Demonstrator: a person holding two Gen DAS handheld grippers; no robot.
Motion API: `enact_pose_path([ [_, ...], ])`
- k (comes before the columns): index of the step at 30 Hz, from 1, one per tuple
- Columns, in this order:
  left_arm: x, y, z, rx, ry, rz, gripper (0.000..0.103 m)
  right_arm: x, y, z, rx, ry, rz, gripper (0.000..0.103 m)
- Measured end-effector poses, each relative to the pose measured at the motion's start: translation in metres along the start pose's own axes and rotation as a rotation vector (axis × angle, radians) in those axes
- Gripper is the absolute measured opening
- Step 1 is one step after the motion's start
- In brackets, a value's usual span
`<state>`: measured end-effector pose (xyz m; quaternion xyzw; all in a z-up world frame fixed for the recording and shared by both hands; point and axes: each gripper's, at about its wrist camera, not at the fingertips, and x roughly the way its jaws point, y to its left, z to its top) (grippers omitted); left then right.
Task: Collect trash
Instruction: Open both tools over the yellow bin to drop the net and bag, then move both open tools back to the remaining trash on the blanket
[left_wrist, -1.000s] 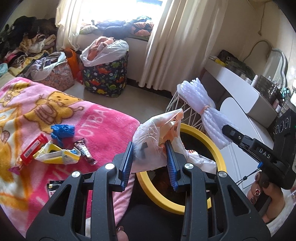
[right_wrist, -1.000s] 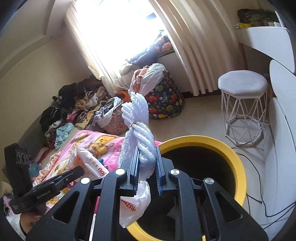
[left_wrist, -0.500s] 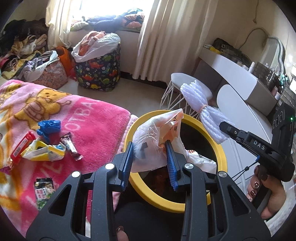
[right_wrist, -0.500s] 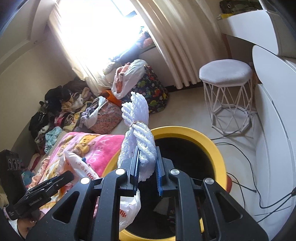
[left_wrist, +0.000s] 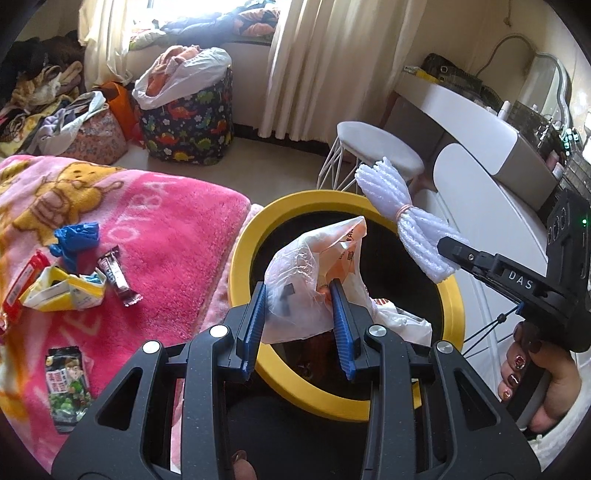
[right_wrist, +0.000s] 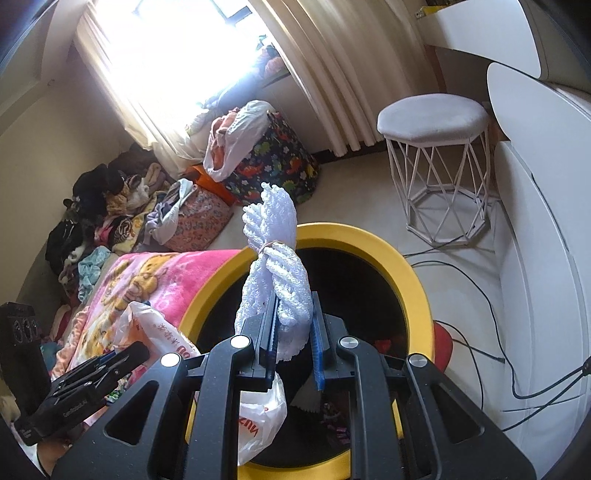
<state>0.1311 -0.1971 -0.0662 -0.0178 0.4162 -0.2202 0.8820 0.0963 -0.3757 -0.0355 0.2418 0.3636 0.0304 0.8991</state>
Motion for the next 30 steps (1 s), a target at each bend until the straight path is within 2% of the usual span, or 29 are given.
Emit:
enact_pose_path([
  [18, 0.023, -0.004, -0.004, -0.001, 0.056, -0.003, 0.028, 0.015, -0.004, -0.007, 0.003, 0.075, -0.039, 0.017],
  [20, 0.023, -0.002, -0.004, -0.007, 0.06, -0.002, 0.03, 0.016, -0.003, -0.006, 0.003, 0.075, -0.038, 0.023],
  [21, 0.023, -0.001, -0.004, -0.012, 0.059, -0.001, 0.031, 0.015, -0.002, -0.006, 0.005, 0.072, -0.039, 0.033],
  [22, 0.021, 0.001, -0.003, -0.02, 0.055, -0.002, 0.036, 0.014, -0.003, -0.006, 0.012, 0.068, -0.037, 0.044],
  [23, 0.02, 0.002, -0.004, -0.021, 0.05, -0.002, 0.038, 0.013, -0.003, -0.006, 0.018, 0.063, -0.034, 0.046],
  [26, 0.012, 0.005, -0.002, -0.024, 0.022, 0.016, 0.067, 0.011, -0.001, -0.006, 0.017, 0.062, -0.026, 0.05],
  [28, 0.006, 0.009, -0.001, -0.037, 0.001, 0.026, 0.078, 0.009, 0.002, -0.005, 0.015, 0.054, -0.02, 0.054],
  [30, 0.0, 0.012, 0.001, -0.046, -0.019, 0.04, 0.079, 0.006, 0.006, -0.004, 0.007, 0.046, -0.012, 0.057],
])
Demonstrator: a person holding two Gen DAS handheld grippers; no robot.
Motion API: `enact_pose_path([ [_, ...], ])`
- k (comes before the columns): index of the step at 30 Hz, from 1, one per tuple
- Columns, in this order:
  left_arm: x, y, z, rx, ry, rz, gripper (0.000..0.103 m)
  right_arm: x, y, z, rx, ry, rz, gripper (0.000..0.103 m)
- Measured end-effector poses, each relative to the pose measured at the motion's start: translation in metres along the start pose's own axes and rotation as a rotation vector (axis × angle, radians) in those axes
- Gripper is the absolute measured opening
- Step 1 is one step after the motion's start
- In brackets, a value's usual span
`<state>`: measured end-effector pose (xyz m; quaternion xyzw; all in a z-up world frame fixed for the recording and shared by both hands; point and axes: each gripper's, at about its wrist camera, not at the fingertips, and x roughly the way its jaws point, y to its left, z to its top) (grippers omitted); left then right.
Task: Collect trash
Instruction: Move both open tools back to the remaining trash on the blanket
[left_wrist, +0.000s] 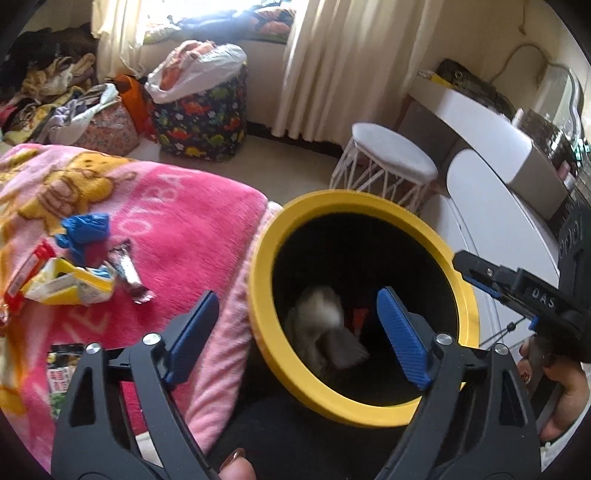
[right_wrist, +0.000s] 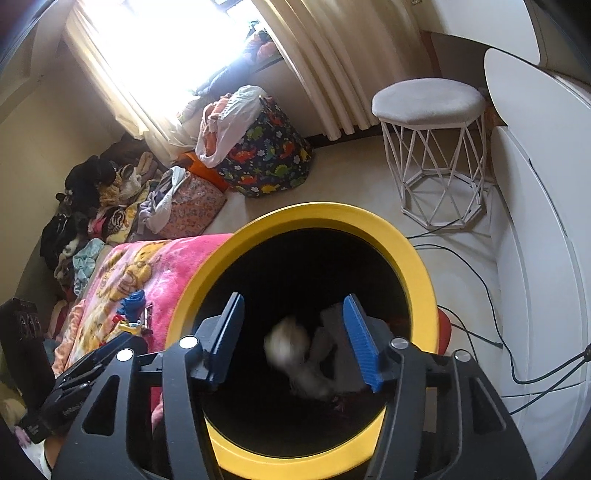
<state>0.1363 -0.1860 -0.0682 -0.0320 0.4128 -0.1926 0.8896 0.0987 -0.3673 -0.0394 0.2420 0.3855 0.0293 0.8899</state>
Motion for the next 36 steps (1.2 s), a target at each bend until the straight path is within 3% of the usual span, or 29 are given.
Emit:
enact_pose_path([
  [3, -0.009, 0.005, 0.003, -0.006, -0.029, 0.024, 0.081, -0.005, 0.01, 0.001, -0.025, -0.021, 0.014, 0.062],
  [4, -0.013, 0.007, 0.004, -0.008, -0.042, 0.034, 0.091, -0.007, 0.013, 0.001, -0.033, -0.028, 0.015, 0.064],
  [5, -0.017, 0.009, 0.005, -0.012, -0.052, 0.037, 0.092, -0.009, 0.017, 0.001, -0.045, -0.037, 0.02, 0.065],
  [23, -0.054, 0.034, 0.014, -0.04, -0.158, 0.099, 0.092, -0.02, 0.07, 0.004, -0.197, -0.09, 0.101, 0.07],
  [36, -0.071, 0.061, 0.014, -0.089, -0.196, 0.135, 0.092, -0.011, 0.1, 0.002, -0.274, -0.074, 0.144, 0.07],
])
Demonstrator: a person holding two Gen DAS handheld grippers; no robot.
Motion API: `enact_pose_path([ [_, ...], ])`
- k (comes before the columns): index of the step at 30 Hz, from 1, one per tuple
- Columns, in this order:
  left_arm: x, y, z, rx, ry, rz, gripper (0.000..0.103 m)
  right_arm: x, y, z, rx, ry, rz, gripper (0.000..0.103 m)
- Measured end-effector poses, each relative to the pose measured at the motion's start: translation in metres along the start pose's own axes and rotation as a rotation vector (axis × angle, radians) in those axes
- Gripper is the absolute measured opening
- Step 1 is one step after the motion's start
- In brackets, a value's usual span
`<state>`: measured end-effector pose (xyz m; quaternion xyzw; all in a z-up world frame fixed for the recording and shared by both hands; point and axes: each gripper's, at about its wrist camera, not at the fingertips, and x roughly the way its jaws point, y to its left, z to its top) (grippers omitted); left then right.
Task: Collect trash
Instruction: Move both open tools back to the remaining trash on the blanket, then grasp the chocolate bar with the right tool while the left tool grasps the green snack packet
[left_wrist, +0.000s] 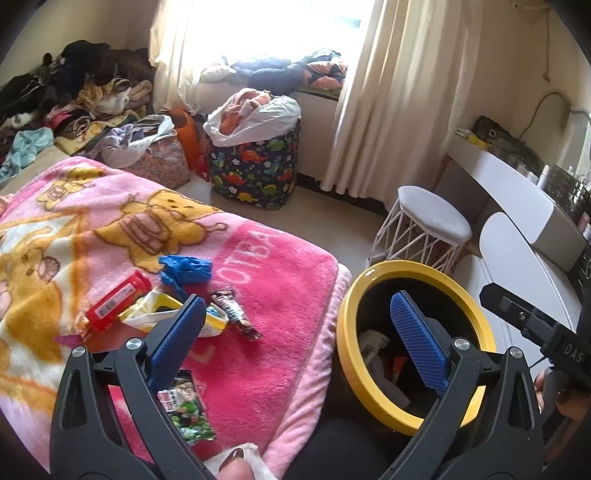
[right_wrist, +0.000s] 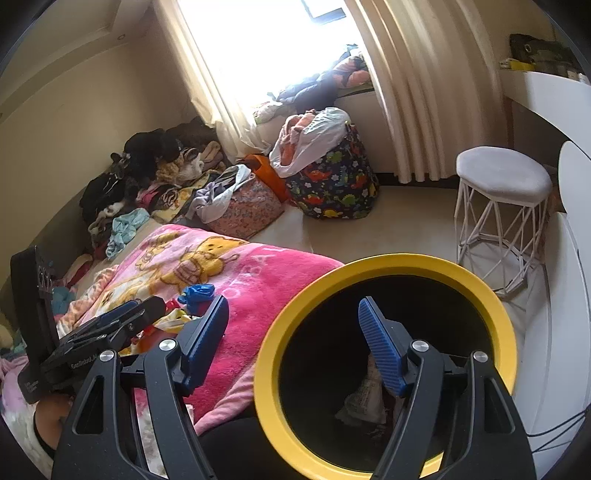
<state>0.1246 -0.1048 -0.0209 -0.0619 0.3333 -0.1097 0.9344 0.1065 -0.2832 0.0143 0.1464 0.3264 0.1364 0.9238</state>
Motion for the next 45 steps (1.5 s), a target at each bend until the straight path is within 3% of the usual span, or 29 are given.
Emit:
enact_pose_path([
  [25, -0.019, 0.054, -0.001, -0.082, -0.036, 0.072, 0.092, 0.031, 0.061, 0.0, -0.14, 0.059, 0.079, 0.07],
  [45, -0.027, 0.102, -0.015, -0.146, -0.016, 0.121, 0.092, 0.073, 0.098, -0.002, -0.219, 0.14, 0.131, 0.07],
])
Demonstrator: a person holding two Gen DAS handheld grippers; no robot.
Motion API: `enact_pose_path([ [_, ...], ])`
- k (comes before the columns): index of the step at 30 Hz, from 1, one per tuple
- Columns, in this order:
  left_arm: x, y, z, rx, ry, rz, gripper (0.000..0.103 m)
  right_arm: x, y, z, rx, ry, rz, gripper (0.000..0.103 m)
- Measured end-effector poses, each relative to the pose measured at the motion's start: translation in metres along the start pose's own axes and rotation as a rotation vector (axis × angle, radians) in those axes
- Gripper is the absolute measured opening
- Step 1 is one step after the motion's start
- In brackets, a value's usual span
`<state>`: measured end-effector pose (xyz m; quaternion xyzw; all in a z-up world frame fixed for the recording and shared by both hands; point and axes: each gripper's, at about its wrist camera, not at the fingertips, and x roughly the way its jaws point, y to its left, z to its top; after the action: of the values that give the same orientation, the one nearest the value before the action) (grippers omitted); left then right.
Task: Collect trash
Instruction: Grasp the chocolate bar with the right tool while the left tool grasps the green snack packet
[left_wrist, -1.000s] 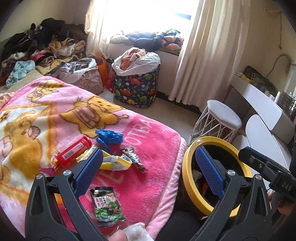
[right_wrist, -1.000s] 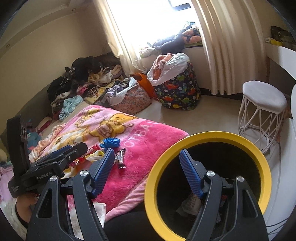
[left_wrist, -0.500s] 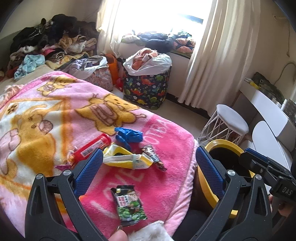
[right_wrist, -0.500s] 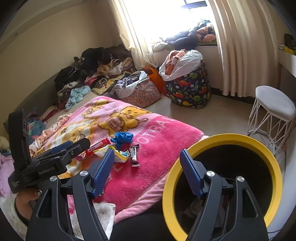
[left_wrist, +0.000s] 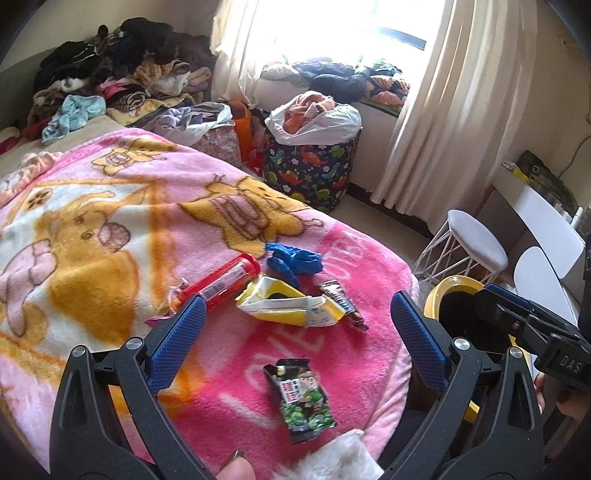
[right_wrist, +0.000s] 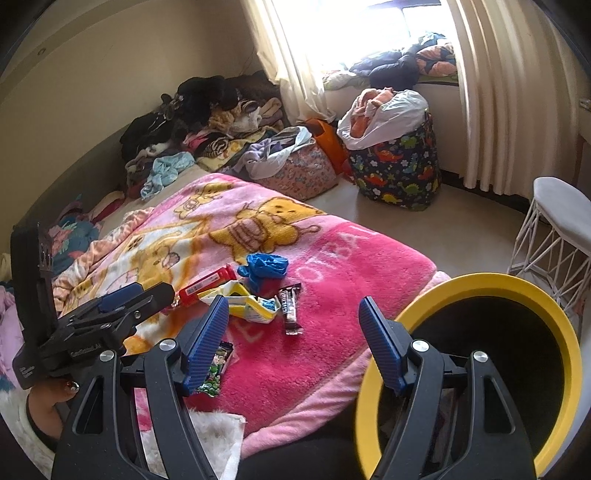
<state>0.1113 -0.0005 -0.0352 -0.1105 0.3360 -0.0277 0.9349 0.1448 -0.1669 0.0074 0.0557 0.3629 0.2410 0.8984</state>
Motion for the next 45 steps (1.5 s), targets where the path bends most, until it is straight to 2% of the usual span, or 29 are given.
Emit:
enact_pose_path([
  [6, 0.002, 0.011, -0.003, -0.012, 0.019, 0.003, 0.092, 0.02, 0.008, 0.001, -0.028, 0.041, 0.013, 0.07],
  [11, 0.008, 0.02, -0.011, -0.028, 0.057, -0.017, 0.092, 0.039, 0.013, -0.002, -0.053, 0.089, 0.013, 0.065],
  [15, 0.015, 0.023, -0.02, -0.036, 0.103, -0.044, 0.092, 0.057, 0.012, -0.005, -0.069, 0.141, 0.006, 0.054],
  [22, 0.031, 0.022, -0.041, -0.063, 0.208, -0.105, 0.078, 0.09, 0.007, -0.011, -0.064, 0.222, -0.007, 0.046],
  [26, 0.04, 0.023, -0.053, -0.078, 0.266, -0.114, 0.073, 0.107, 0.009, -0.014, -0.089, 0.262, -0.021, 0.042],
  [37, 0.049, 0.016, -0.064, -0.051, 0.317, -0.128, 0.065, 0.144, 0.011, -0.019, -0.111, 0.345, -0.056, 0.032],
  [41, 0.053, 0.011, -0.066, -0.035, 0.333, -0.127, 0.064, 0.157, 0.01, -0.019, -0.11, 0.372, -0.066, 0.02],
  [45, 0.055, 0.01, -0.07, -0.025, 0.337, -0.118, 0.06, 0.155, 0.009, -0.019, -0.1, 0.362, -0.057, 0.019],
])
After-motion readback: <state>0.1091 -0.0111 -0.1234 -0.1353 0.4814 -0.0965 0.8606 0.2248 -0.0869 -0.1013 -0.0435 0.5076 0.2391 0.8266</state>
